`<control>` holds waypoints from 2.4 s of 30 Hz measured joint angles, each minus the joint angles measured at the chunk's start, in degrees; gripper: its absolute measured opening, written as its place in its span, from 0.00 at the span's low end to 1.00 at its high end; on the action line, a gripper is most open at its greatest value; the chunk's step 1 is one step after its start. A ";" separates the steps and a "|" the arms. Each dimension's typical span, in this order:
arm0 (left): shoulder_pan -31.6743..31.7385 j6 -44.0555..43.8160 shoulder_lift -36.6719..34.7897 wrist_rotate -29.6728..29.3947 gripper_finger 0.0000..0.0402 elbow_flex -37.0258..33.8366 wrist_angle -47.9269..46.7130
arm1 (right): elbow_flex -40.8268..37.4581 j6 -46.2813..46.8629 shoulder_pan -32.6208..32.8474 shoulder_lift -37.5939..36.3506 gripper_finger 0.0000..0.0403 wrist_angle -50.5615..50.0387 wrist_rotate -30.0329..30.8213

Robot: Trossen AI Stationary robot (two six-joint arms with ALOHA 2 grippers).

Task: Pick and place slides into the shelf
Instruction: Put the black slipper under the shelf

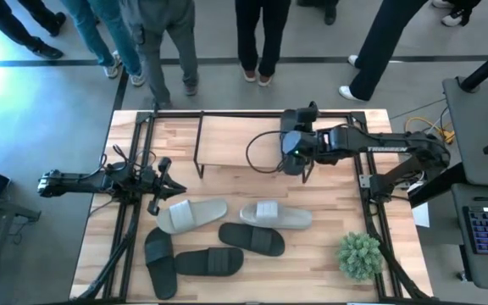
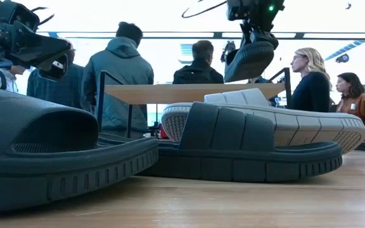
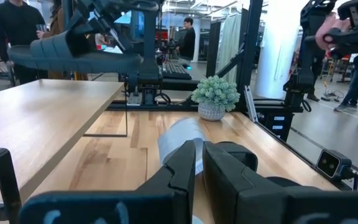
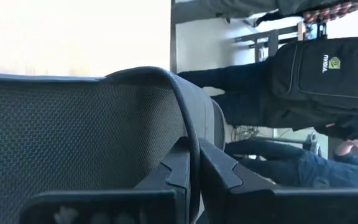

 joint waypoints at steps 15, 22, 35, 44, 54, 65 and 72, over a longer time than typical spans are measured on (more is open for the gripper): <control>0.01 0.00 0.00 0.00 0.04 0.00 0.00 | 8.47 41.54 21.76 2.91 0.03 -14.70 -23.04; 0.01 0.00 -0.07 0.00 0.04 0.00 0.02 | 3.23 43.43 22.42 9.95 0.03 -13.66 -18.71; 0.00 0.00 0.00 0.00 0.04 0.00 0.02 | -11.65 41.69 18.67 11.46 0.03 -2.67 -10.09; 0.00 0.00 -0.03 0.00 0.04 0.00 0.05 | -16.88 32.69 16.56 9.64 0.03 3.43 -7.04; 0.01 0.00 -0.04 0.00 0.04 0.00 0.05 | -18.33 27.28 15.53 9.45 0.03 7.85 -7.10; 0.01 0.00 0.00 0.00 0.04 0.00 0.03 | -18.82 28.60 15.53 9.42 0.23 7.84 -8.86; 0.00 0.00 0.00 0.00 0.04 0.00 0.01 | -15.37 34.00 16.34 9.22 0.36 2.64 -9.16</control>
